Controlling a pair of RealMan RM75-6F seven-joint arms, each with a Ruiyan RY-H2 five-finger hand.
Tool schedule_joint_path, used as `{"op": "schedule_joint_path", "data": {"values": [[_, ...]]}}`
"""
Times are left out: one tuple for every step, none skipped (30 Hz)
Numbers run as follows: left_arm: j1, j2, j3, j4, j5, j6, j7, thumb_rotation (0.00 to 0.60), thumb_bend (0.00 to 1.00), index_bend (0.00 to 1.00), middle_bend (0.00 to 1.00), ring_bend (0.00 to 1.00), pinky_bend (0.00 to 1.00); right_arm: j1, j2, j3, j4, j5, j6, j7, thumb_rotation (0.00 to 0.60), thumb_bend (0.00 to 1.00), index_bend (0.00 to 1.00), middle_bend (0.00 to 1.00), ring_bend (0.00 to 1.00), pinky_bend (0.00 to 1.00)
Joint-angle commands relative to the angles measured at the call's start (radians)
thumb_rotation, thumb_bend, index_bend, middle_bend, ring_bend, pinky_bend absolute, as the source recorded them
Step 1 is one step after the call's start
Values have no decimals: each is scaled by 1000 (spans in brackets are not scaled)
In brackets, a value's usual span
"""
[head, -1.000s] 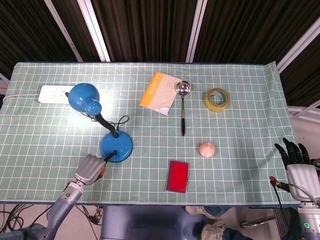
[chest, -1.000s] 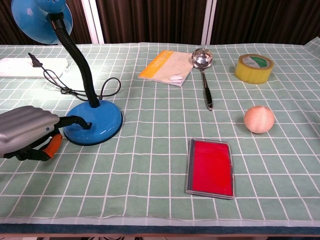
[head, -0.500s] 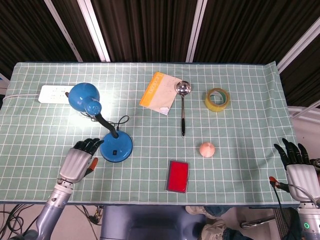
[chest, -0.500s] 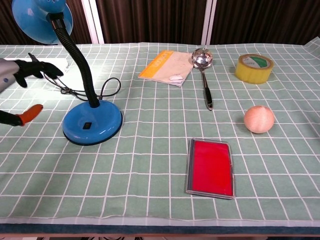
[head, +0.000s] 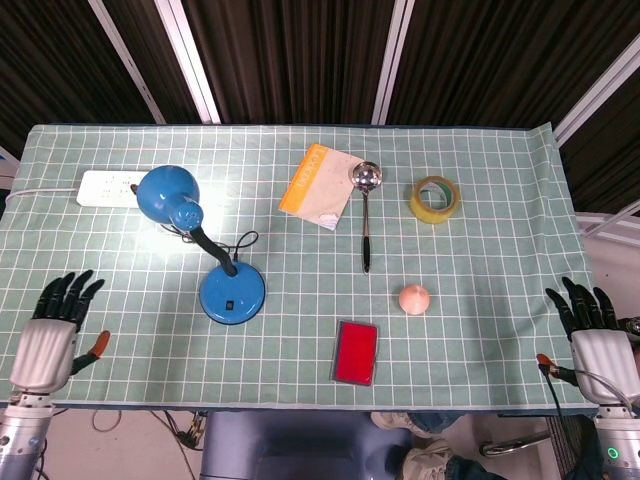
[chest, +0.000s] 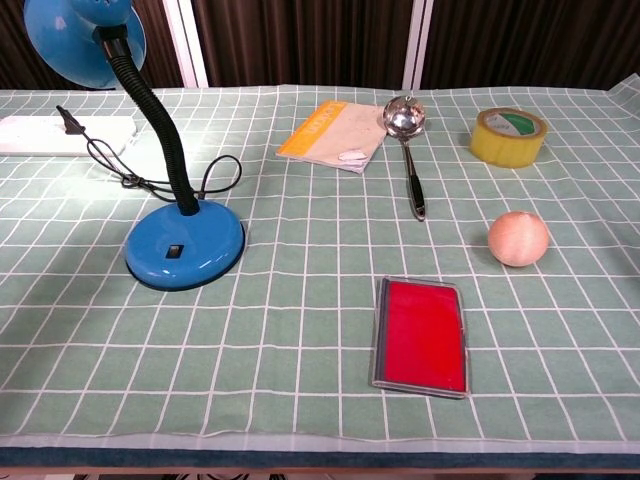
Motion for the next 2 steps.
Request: {"op": "schedule_joint_path", "data": {"values": [[38, 49, -11, 15, -39, 30, -73, 600, 307, 90, 38, 20, 77, 0, -2, 0, 4, -3, 3, -2, 600, 169, 125, 36, 57, 0], [40, 53, -14, 12, -50, 26, -75, 600, 307, 89, 38, 20, 77, 0, -2, 0, 5, -2, 4, -2, 600, 168, 125, 36, 57, 0]]}}
